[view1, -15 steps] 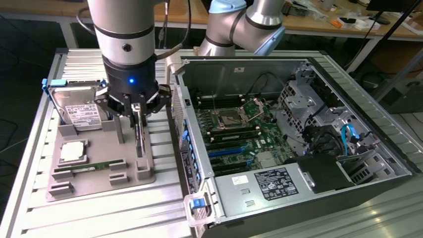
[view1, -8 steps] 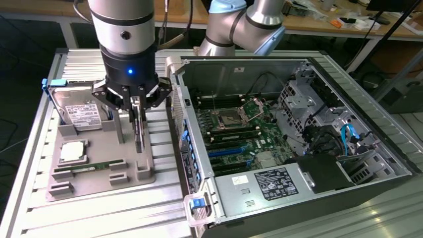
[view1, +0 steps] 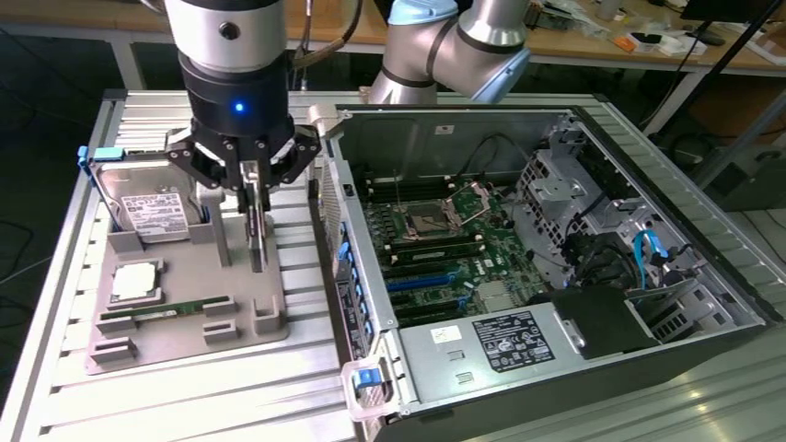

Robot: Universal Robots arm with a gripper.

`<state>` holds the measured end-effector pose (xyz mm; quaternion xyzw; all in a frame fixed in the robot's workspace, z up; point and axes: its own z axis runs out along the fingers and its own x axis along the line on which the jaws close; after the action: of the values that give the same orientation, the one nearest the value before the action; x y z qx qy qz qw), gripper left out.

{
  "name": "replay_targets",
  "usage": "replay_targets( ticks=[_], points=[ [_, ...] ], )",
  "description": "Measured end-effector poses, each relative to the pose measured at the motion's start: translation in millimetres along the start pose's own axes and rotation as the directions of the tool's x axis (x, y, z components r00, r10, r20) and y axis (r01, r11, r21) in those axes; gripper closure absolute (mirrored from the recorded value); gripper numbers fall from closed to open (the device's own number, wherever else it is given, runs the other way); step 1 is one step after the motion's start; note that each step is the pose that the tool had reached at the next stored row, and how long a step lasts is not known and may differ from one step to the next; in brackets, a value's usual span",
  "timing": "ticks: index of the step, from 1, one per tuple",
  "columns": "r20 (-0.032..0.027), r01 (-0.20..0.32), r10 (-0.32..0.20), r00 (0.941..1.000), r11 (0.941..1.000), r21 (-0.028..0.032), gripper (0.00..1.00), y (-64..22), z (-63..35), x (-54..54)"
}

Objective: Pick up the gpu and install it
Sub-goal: 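Pick up the gpu and move the gpu toward the slot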

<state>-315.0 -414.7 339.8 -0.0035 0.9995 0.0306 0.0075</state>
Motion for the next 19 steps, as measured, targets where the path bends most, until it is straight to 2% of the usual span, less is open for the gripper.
replay_targets(
  ticks=[19],
  points=[
    [0.0001, 0.0, 0.0, 1.0, 1.0, -0.0001, 0.73, 3.4, -55.2, -0.9]
  ],
)
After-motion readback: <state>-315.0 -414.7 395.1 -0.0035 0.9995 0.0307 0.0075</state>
